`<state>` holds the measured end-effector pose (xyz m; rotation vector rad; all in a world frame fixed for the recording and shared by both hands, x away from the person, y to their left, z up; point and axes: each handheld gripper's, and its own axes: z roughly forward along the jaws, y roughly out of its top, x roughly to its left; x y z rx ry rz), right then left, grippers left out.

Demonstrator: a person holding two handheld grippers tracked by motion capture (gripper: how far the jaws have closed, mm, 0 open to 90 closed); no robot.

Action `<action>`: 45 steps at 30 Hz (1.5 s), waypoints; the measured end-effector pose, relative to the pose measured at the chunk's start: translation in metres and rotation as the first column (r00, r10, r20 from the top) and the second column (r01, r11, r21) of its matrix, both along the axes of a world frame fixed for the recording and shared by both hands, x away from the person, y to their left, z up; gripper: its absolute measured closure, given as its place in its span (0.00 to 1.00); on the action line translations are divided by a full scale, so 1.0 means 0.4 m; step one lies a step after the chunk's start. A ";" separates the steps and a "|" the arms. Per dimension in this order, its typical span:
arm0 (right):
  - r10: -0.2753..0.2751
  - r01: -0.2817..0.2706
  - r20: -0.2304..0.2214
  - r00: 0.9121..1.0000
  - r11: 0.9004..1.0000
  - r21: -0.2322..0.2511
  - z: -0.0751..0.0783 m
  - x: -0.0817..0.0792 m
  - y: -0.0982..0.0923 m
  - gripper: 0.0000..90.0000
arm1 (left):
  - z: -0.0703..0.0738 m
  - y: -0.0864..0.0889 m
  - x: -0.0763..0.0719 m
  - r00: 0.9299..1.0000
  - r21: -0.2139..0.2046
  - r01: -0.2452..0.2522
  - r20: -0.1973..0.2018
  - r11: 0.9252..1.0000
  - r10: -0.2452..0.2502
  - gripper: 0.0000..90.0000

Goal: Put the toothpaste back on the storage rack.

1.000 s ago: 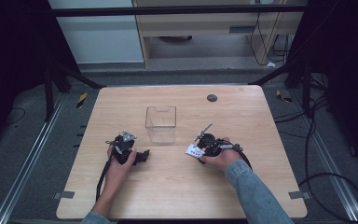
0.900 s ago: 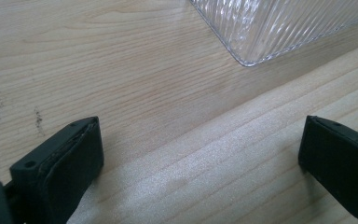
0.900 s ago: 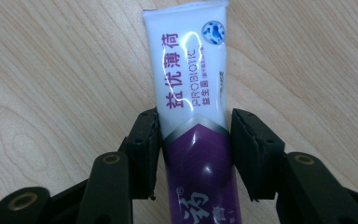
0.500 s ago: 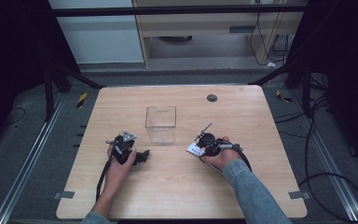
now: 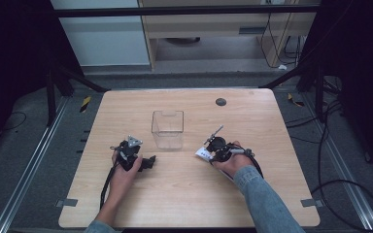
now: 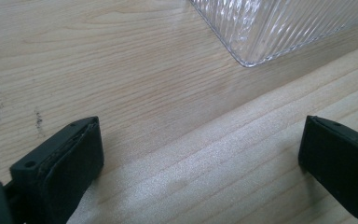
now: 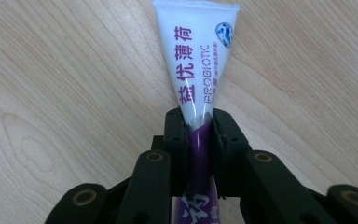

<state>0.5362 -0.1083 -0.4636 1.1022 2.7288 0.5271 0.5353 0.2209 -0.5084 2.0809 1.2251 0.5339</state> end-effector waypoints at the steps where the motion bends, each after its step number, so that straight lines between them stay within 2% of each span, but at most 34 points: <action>1: -0.008 0.008 -0.001 1.000 1.000 0.006 0.002 -0.002 -0.001 0.86 | 0.000 0.000 0.000 1.000 0.000 0.000 0.000 1.000 0.000 0.00; 4: -0.029 0.028 0.035 0.999 0.999 0.042 0.019 -0.006 -0.016 0.87 | 0.000 0.000 0.000 1.000 0.000 0.000 0.000 1.000 0.000 0.00; 7: -0.046 0.043 0.051 0.998 0.997 0.062 0.033 -0.008 -0.022 0.87 | 0.000 0.000 0.000 1.000 0.000 0.000 0.000 1.000 0.000 0.00; 8: -0.053 0.046 0.076 0.996 0.995 0.092 0.050 -0.012 -0.030 0.87 | 0.000 0.000 0.000 1.000 0.000 0.000 0.000 1.000 0.000 0.00; 10: -0.058 0.046 0.103 0.993 0.993 0.111 0.065 -0.014 -0.036 0.87 | 0.000 0.000 0.000 1.000 0.000 0.000 0.000 1.000 0.000 0.00; 12: -0.063 0.050 0.109 0.992 0.992 0.119 0.071 -0.016 -0.038 0.87 | 0.000 0.000 0.000 1.000 0.000 0.000 0.000 1.000 0.000 0.00; 13: -0.067 0.046 0.137 0.988 0.988 0.148 0.089 -0.017 -0.044 0.87 | 0.000 0.000 0.000 1.000 0.001 0.000 0.000 1.000 0.000 0.00; 16: -0.079 0.052 0.159 0.984 0.984 0.169 0.105 -0.018 -0.047 0.87 | 0.000 0.000 0.000 1.000 0.000 0.001 -0.001 1.000 -0.001 0.00; 19: -0.101 0.055 0.207 0.973 0.974 0.218 0.128 -0.017 -0.052 0.87 | 0.000 0.000 0.000 1.000 0.001 0.002 0.000 1.000 -0.002 0.00; 20: -0.101 0.055 0.207 0.973 0.974 0.218 0.128 -0.017 -0.052 0.87 | 0.000 0.000 0.000 1.000 0.001 0.002 0.000 1.000 -0.002 0.00; 21: -0.115 0.056 0.231 0.966 0.968 0.245 0.138 -0.012 -0.053 0.87 | 0.000 0.000 0.000 1.000 0.001 0.001 0.000 1.000 -0.001 0.00; 24: -0.137 0.061 0.268 0.954 0.960 0.273 0.151 0.001 -0.055 0.87 | 0.000 0.000 0.001 1.000 -0.001 0.002 0.000 1.000 -0.002 0.00; 26: -0.171 0.079 0.282 0.944 0.947 0.310 0.160 0.009 -0.057 0.87 | 0.000 0.001 0.003 1.000 0.002 0.006 -0.001 1.000 -0.006 0.00; 29: -0.206 0.092 0.311 0.928 0.935 0.344 0.167 0.018 -0.054 0.87 | 0.000 0.000 0.006 1.000 -0.001 0.004 0.000 1.000 -0.004 0.00; 31: -0.232 0.105 0.320 0.919 0.923 0.369 0.169 0.020 -0.049 0.87 | 0.000 0.001 0.005 1.000 0.000 0.009 0.000 1.000 -0.009 0.00; 36: -0.287 0.136 0.340 0.896 0.904 0.405 0.173 0.020 -0.031 0.87 | 0.000 0.002 0.003 1.000 0.002 0.009 -0.001 1.000 -0.009 0.00; 39: -0.325 0.157 0.349 0.879 0.889 0.431 0.177 0.026 -0.021 0.87 | 0.000 0.002 0.003 1.000 0.002 0.010 -0.001 1.000 -0.010 0.00; 40: -0.325 0.157 0.349 0.879 0.889 0.431 0.177 0.026 -0.021 0.87 | 0.000 0.002 0.003 1.000 0.002 0.010 -0.001 1.000 -0.010 0.00; 41: -0.338 0.165 0.350 0.873 0.883 0.440 0.179 0.029 -0.018 0.87 | 0.000 0.002 0.003 1.000 0.002 0.010 -0.001 1.000 -0.010 0.00; 42: -0.364 0.177 0.360 0.859 0.871 0.458 0.187 0.031 -0.009 0.87 | 0.000 0.002 0.003 1.000 0.002 0.009 -0.001 1.000 -0.009 0.00; 43: -0.374 0.182 0.367 0.852 0.868 0.462 0.193 0.032 -0.004 0.87 | 0.000 0.002 0.004 1.000 0.002 0.008 0.000 1.000 -0.008 0.00; 44: -0.374 0.182 0.367 0.852 0.868 0.462 0.193 0.032 -0.004 0.87 | 0.000 0.002 0.004 1.000 0.002 0.008 0.000 1.000 -0.008 0.00; 45: -0.386 0.182 0.391 0.836 0.866 0.466 0.209 0.032 0.005 0.87 | 0.000 0.000 0.005 1.000 0.000 0.004 0.000 1.000 -0.004 0.00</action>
